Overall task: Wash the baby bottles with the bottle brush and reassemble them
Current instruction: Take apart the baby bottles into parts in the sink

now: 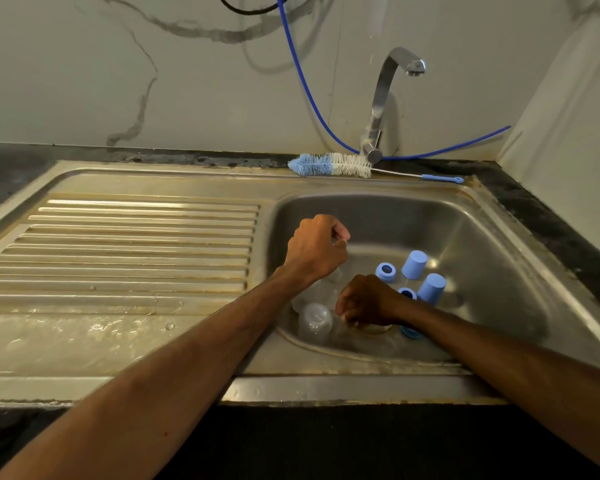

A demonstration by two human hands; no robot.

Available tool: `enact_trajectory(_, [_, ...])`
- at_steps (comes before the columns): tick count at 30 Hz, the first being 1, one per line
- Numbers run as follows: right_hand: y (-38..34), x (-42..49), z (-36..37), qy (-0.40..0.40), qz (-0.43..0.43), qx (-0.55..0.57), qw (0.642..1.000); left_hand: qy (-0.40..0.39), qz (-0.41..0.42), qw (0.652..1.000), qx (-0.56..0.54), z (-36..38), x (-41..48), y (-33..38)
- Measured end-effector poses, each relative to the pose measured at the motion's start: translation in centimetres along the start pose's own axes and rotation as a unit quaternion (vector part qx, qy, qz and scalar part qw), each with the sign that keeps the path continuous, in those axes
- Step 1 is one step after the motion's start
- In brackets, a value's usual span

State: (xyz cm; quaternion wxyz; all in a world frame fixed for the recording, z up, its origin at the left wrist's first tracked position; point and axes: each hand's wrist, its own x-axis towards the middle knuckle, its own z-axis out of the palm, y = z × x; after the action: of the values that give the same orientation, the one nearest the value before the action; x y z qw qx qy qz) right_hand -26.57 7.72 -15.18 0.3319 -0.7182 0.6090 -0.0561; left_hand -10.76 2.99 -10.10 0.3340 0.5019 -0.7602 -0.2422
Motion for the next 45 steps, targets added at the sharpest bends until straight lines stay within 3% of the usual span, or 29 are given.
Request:
enact_trajectory(9, [0.6, 0.5, 0.3, -0.002, -0.007, 0.032, 0.999, -0.008, -0.011, 1.0, 0.006, 0.2, 0.2, -0.3])
enact_trajectory(15, [1.5, 1.0, 0.2, 0.004, 0.036, 0.104, 0.994, -0.01, -0.012, 1.0, 0.004, 0.1, 0.3, -0.3])
enact_trajectory(20, [0.7, 0.6, -2.1, 0.121, -0.049, -0.036, 0.991, 0.0, -0.013, 1.0, 0.012, -0.1, 0.2, -0.3])
enact_trajectory(23, [-0.1, 0.1, -3.6, 0.196, -0.076, -0.036, 0.977, 0.006, -0.013, 1.0, 0.017, -0.3, 0.1, -0.1])
enact_trajectory(33, [-1.5, -1.7, -5.8, 0.337, -0.132, -0.011, 0.932, 0.009, -0.017, 0.999, 0.038, -0.7, -0.2, 0.7])
enact_trajectory(45, [-1.5, -2.1, -6.2, 0.399, -0.132, 0.007, 0.908, 0.018, -0.012, 0.998, 0.055, -1.1, -0.3, 0.5])
